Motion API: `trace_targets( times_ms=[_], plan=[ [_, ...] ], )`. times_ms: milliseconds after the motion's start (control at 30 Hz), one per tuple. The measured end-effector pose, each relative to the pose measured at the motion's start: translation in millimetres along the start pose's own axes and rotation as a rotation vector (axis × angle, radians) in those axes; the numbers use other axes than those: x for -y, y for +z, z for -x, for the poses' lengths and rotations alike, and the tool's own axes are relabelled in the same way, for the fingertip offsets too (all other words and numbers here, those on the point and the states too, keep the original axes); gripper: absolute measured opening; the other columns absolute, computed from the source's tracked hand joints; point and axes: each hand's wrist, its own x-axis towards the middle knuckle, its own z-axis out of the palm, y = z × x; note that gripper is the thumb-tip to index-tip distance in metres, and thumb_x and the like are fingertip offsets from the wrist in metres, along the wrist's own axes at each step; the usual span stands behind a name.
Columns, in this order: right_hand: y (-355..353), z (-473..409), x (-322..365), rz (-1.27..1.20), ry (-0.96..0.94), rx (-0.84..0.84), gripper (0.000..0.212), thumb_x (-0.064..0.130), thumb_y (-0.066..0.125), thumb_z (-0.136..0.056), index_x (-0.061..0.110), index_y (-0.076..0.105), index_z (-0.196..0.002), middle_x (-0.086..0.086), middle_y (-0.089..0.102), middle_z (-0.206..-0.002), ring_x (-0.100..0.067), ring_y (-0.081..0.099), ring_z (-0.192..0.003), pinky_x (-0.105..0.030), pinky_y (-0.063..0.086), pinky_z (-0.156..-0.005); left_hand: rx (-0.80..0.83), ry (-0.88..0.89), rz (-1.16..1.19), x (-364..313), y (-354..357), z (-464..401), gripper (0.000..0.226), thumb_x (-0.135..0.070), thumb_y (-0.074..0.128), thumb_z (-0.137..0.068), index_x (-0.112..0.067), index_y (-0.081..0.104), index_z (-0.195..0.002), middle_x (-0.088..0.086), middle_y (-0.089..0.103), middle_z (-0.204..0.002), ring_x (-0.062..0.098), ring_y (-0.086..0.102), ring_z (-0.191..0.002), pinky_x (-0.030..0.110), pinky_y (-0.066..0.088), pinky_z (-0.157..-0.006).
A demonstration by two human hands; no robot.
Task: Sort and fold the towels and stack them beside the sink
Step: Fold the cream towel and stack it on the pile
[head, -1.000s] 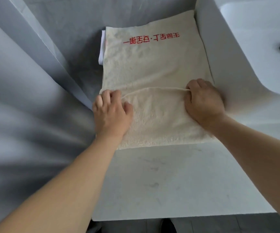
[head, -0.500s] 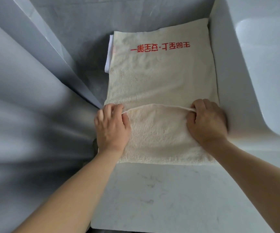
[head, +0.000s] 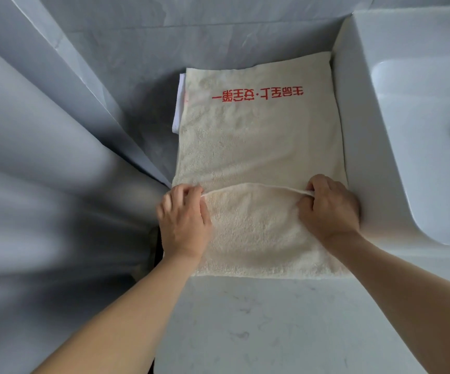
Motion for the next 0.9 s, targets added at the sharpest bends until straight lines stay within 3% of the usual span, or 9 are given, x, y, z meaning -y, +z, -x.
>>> trace_targets(
  times_ms=[67, 167, 300, 433, 500, 567, 733, 800, 900],
  plan=[
    [-11.7, -12.7, 5.4, -0.038, 0.024, 0.061, 0.012, 0.019, 0.039, -0.083, 0.015, 0.049, -0.078, -0.001, 0.055, -0.07, -0.027, 0.051, -0.063, -0.035, 0.045, -0.055, -0.006, -0.035, 0.062, -2.2, -12.5, -7.0, 0.028, -0.026, 0.041, -0.094, -0.018, 0.066, -0.105, 0.002, 0.059, -0.107, 0.028, 0.052, -0.101, 0.039, 0.032, -0.092],
    [-27.0, -40.4, 9.9, -0.025, -0.15, -0.064, 0.023, 0.019, 0.038, -0.08, 0.01, 0.058, -0.073, -0.009, 0.061, -0.075, -0.034, 0.054, -0.067, -0.033, 0.042, -0.055, -0.055, -0.049, 0.248, -9.2, -31.3, -32.5, 0.033, -0.026, 0.036, -0.095, -0.014, 0.066, -0.102, 0.002, 0.059, -0.104, 0.022, 0.051, -0.097, 0.034, 0.037, -0.09],
    [-51.7, -100.4, 21.8, 0.024, -0.018, -0.096, 0.019, 0.011, 0.045, -0.091, 0.005, 0.061, -0.086, -0.016, 0.059, -0.096, -0.038, 0.055, -0.089, -0.033, 0.033, -0.064, -0.081, -0.086, 0.512, -19.3, -50.2, -104.0, 0.022, -0.014, 0.045, -0.099, -0.009, 0.065, -0.107, -0.003, 0.05, -0.106, 0.009, 0.048, -0.094, 0.005, 0.029, -0.079],
    [-50.4, -129.5, 34.6, -0.058, 0.078, 0.268, 0.023, 0.021, 0.041, -0.094, 0.01, 0.05, -0.112, -0.013, 0.055, -0.103, -0.032, 0.05, -0.087, -0.036, 0.039, -0.071, -0.001, -0.089, 0.497, -21.6, -40.0, -150.6, 0.014, -0.015, 0.052, -0.095, -0.014, 0.062, -0.104, -0.004, 0.054, -0.105, 0.006, 0.048, -0.088, 0.015, 0.034, -0.074],
    [-34.3, -120.7, 35.7, 0.044, 0.014, 0.447, 0.031, 0.026, 0.038, -0.097, 0.017, 0.044, -0.126, -0.012, 0.053, -0.118, -0.031, 0.049, -0.1, -0.038, 0.044, -0.083, 0.107, -0.111, 0.479, -17.2, -26.2, -155.3, 0.014, -0.014, 0.054, -0.093, -0.015, 0.063, -0.104, -0.003, 0.057, -0.107, 0.011, 0.053, -0.091, 0.021, 0.038, -0.077],
    [-22.3, -111.5, 33.7, 0.134, -0.031, 0.452, 0.035, 0.029, 0.037, -0.099, 0.019, 0.04, -0.132, -0.009, 0.047, -0.129, -0.03, 0.045, -0.114, -0.04, 0.042, -0.094, 0.223, -0.16, 0.453, -12.5, -14.3, -153.0, 0.015, -0.014, 0.055, -0.093, -0.016, 0.064, -0.104, -0.002, 0.061, -0.106, 0.015, 0.058, -0.093, 0.026, 0.042, -0.075],
    [-18.9, -116.8, 31.6, 0.148, -0.05, 0.364, 0.022, 0.024, 0.045, -0.093, 0.017, 0.039, -0.112, -0.006, 0.056, -0.102, -0.028, 0.051, -0.087, -0.036, 0.041, -0.074, 0.298, -0.222, 0.392, -10.8, -6.3, -151.7, 0.015, -0.015, 0.054, -0.092, -0.016, 0.065, -0.103, -0.005, 0.065, -0.094, 0.011, 0.058, -0.078, 0.024, 0.039, -0.056],
    [-21.1, -118.8, 33.5, 0.249, -0.072, 0.37, 0.016, 0.023, 0.042, -0.092, 0.016, 0.037, -0.106, -0.005, 0.06, -0.087, -0.028, 0.053, -0.071, -0.034, 0.039, -0.066, 0.314, -0.228, 0.378, -12.8, -6.6, -153.9, 0.013, -0.016, 0.053, -0.091, -0.017, 0.064, -0.099, -0.005, 0.065, -0.09, 0.01, 0.059, -0.076, 0.026, 0.041, -0.056],
    [-24.4, -117.1, 35.7, 0.299, -0.066, 0.407, 0.01, 0.023, 0.041, -0.092, 0.015, 0.042, -0.097, -0.005, 0.06, -0.085, -0.029, 0.055, -0.072, -0.032, 0.04, -0.064, 0.3, -0.256, 0.415, -16.6, -13.4, -156.0, 0.013, -0.015, 0.052, -0.091, -0.018, 0.062, -0.099, -0.008, 0.062, -0.091, 0.007, 0.057, -0.076, 0.025, 0.044, -0.059]
  ],
)
